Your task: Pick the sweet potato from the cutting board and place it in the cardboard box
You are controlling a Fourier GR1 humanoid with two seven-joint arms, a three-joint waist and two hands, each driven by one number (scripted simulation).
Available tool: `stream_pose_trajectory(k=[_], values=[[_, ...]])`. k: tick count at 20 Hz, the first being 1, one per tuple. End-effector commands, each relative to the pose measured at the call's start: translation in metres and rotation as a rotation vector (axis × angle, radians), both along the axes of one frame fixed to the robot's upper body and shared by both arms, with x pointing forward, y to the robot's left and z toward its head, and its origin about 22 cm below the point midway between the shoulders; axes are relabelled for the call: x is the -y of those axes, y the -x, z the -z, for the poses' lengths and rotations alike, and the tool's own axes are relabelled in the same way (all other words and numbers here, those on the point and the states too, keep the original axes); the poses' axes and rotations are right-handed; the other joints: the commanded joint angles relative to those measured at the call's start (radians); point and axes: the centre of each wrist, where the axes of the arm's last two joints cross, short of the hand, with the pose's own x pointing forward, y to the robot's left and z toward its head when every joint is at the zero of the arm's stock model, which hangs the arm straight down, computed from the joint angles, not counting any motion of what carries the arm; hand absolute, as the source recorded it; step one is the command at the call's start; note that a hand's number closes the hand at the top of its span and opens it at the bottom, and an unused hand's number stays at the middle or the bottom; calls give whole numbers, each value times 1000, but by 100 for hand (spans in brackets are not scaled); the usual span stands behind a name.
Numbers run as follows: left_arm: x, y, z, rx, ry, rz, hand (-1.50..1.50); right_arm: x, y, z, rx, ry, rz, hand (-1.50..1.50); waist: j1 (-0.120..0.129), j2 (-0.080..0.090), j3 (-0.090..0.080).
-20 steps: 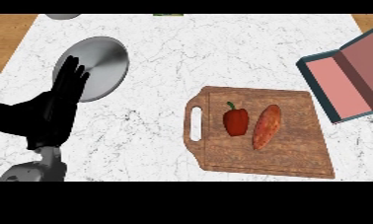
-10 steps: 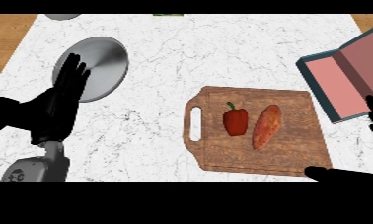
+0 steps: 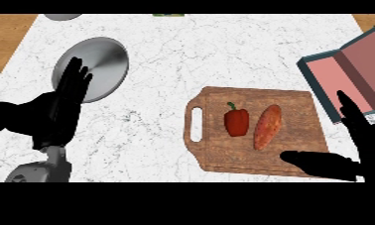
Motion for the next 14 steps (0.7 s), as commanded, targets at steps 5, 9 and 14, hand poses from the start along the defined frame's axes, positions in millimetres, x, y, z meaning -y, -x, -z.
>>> stream_pose_trajectory(k=[5, 9, 14], values=[[-4, -6, -20, 14, -7, -5, 0, -18, -9, 5, -74, 8, 81, -150, -3, -1, 0], [17, -6, -15, 14, -9, -3, 0, -14, -31, 10, -61, -17, 67, -150, -1, 0, 0], [-10, 6, -2, 1, -11, -4, 0, -10, -18, 35, -84, -50, 45, -150, -3, -1, 1]])
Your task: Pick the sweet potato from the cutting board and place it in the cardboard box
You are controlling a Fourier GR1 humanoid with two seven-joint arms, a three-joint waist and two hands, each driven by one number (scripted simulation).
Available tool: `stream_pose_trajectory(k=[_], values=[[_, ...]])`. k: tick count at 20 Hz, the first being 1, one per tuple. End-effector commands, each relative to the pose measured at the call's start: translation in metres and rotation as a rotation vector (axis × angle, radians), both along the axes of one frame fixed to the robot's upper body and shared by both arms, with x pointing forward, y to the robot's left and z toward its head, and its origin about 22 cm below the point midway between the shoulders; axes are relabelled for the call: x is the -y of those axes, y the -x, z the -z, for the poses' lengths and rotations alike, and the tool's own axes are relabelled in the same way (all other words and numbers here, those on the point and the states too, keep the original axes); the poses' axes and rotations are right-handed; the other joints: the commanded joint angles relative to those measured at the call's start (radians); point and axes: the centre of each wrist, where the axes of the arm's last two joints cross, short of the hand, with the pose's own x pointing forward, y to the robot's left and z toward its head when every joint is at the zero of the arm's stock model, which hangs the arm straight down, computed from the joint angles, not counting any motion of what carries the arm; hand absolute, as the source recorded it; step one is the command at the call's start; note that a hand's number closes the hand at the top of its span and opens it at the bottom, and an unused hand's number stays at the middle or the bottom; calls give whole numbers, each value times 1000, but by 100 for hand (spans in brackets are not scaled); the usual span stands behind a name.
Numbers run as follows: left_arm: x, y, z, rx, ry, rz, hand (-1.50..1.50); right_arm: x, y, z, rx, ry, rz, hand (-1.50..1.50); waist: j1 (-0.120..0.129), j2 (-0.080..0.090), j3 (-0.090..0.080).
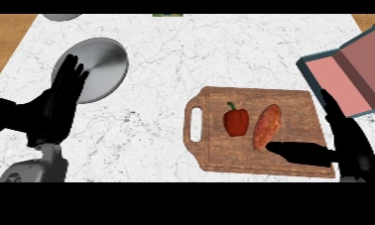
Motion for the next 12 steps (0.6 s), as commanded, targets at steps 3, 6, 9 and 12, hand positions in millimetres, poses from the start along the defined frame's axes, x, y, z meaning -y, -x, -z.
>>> stream_pose_trajectory(k=[3, 6, 9, 12], values=[[-14, -7, -2, -1, 16, 18, 0, -6, -7, 17, -56, 3, 22, -150, -1, 0, 0], [-3, 5, 4, -2, 18, 16, 0, 2, -16, 26, -106, 28, 47, -150, 1, 0, 0], [-5, -4, -6, 23, 9, 4, 0, -17, -19, 1, -96, 35, 63, -150, 1, 0, 0], [-2, -5, -11, 2, 11, 4, 0, -1, -13, 28, -108, 42, 48, -150, -1, 0, 0]])
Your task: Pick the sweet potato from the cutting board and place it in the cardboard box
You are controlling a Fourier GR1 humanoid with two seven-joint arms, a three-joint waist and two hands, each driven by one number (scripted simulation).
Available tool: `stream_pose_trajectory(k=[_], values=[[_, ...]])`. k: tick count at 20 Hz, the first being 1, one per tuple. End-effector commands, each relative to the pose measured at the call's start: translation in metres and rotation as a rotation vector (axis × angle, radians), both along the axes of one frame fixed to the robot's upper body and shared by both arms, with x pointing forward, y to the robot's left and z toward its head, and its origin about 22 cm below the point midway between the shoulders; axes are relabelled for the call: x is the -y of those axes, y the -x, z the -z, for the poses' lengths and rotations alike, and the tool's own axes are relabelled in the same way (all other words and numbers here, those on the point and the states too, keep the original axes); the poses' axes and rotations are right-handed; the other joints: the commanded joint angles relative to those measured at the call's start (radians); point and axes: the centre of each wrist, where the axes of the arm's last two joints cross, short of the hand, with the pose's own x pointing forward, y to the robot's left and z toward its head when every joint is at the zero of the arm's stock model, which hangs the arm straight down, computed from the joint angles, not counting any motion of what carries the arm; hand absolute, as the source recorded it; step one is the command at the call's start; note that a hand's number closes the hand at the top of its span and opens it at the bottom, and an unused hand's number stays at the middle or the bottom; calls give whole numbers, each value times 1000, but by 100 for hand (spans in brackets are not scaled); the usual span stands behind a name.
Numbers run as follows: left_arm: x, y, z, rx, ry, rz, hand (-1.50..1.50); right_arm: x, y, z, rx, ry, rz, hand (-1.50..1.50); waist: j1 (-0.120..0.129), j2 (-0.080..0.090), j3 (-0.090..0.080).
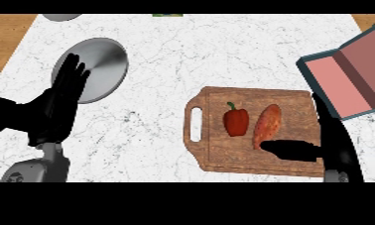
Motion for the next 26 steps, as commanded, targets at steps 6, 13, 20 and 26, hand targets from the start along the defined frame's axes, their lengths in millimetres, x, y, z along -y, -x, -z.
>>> stream_pose_trajectory(k=[6, 13, 20, 26], values=[[-6, 7, 7, 9, -15, 1, 0, -6, -12, 20, -39, -22, 3, -150, 1, 0, 0], [-2, -16, 0, -18, 8, -26, 0, 0, -17, 11, -85, -27, -16, -150, -2, 0, 0], [-4, 6, 0, 8, -11, -17, 0, -18, -17, 38, -60, -31, -11, -150, 1, 0, 0], [6, 0, -4, 1, -3, 13, 0, -31, -26, 58, -73, -15, -13, -150, 1, 0, 0]])
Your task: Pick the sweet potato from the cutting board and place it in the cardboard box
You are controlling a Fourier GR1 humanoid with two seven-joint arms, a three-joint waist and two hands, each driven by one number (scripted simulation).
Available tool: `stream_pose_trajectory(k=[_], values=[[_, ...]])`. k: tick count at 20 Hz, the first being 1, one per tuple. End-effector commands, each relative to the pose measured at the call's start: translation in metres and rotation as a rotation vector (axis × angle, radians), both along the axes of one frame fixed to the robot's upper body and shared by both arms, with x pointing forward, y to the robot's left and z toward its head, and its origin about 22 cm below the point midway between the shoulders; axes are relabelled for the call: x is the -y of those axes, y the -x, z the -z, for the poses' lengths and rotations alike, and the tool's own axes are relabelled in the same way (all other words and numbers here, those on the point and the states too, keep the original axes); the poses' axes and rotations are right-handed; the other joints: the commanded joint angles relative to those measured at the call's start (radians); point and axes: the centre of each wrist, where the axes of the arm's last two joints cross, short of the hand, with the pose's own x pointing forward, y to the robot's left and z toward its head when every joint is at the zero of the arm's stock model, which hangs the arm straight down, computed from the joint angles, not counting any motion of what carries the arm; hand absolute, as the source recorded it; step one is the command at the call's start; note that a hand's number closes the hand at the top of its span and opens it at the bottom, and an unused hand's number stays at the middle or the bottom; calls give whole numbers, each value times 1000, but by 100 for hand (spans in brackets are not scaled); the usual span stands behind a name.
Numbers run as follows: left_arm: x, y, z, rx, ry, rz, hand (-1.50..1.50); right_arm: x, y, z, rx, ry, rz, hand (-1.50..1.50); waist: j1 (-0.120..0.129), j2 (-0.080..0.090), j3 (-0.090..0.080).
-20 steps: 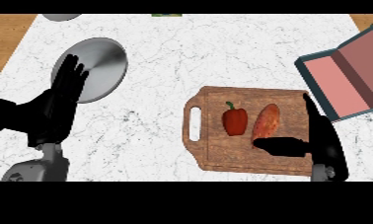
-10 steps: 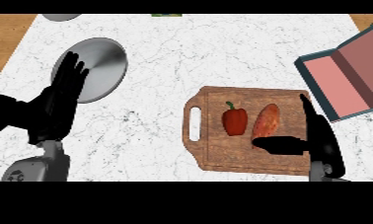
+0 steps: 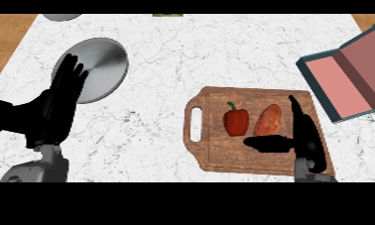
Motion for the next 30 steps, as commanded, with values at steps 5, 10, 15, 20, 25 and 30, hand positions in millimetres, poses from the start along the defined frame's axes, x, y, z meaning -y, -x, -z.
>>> stream_pose_trajectory(k=[5, 10, 15, 20, 25, 30], values=[[0, 9, -10, -5, -7, -7, 0, -14, 4, 6, 6, 26, -22, 150, 0, 0, 0], [9, -2, -1, 3, -8, 4, 0, -4, -8, 25, 32, 149, -88, 150, 1, 1, 0], [3, -5, -1, -10, 0, -10, 0, 9, -12, 0, 79, 188, -81, 150, -1, 0, 0], [17, -10, -5, 8, 3, 46, 0, -77, -9, -6, 167, 456, -598, 150, 49, 2, -3], [13, -11, 1, -4, -19, 20, 0, -126, -5, -28, 295, 668, -941, 150, 30, 0, -2], [8, 7, 19, -19, -12, 7, 0, -154, -14, -57, 410, 692, -996, 150, 9, 0, 0]])
